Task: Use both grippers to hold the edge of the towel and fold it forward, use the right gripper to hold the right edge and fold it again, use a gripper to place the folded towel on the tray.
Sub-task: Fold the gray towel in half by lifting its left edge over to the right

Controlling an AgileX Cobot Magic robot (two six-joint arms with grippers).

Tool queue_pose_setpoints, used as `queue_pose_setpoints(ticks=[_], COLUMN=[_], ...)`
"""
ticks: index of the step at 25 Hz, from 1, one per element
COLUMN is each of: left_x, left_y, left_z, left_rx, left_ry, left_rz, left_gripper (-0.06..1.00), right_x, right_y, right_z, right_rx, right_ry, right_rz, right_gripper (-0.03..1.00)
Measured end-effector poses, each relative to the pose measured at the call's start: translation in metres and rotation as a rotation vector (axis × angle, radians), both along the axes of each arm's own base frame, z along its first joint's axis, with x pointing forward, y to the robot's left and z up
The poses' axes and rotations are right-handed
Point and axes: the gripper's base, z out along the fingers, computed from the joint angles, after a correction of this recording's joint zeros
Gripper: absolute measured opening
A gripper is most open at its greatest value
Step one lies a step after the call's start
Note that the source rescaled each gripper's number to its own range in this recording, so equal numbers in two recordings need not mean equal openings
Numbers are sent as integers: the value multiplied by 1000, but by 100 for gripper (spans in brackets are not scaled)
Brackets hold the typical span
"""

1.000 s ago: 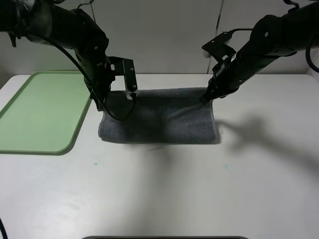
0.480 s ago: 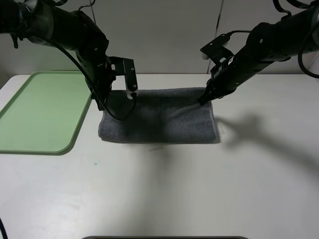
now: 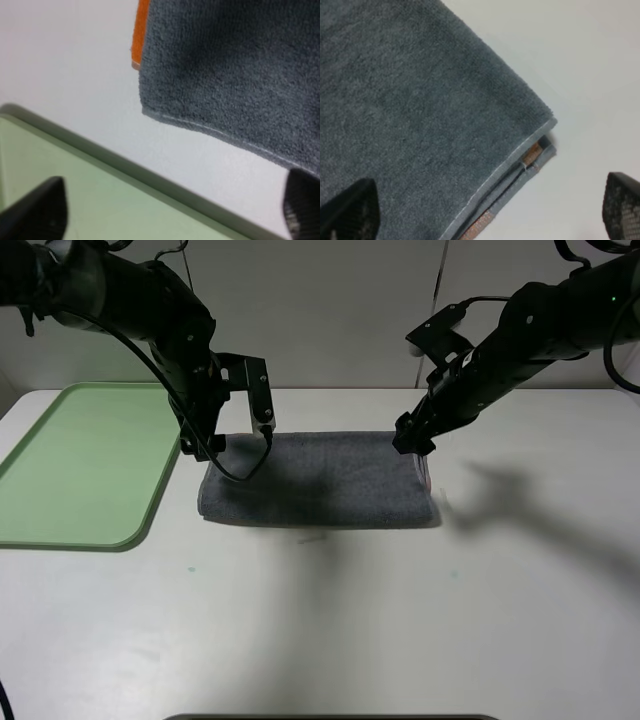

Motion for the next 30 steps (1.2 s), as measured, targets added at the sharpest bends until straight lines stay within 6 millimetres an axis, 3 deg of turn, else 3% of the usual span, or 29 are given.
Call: queue_pose_setpoints(ticks=[4, 20, 25, 30], left_x=[1, 3, 3, 3], left_y=[-2, -4, -4, -4], left_z=[0, 1, 1, 1], left_rx=[-16, -37, -37, -47], left_ry=[-16, -38, -38, -40], left_rz=[-10, -25, -25, -5], left_gripper=[95, 99, 99, 99], right_x=[0, -1, -14, -42], right_y=[0, 0, -3, -9], right_z=[3, 3, 25, 56], right_rx=[3, 9, 70, 116], right_ry=[-10, 1, 71, 218], right_rz=[0, -12, -102, -211], right_gripper=[100, 100, 100, 100])
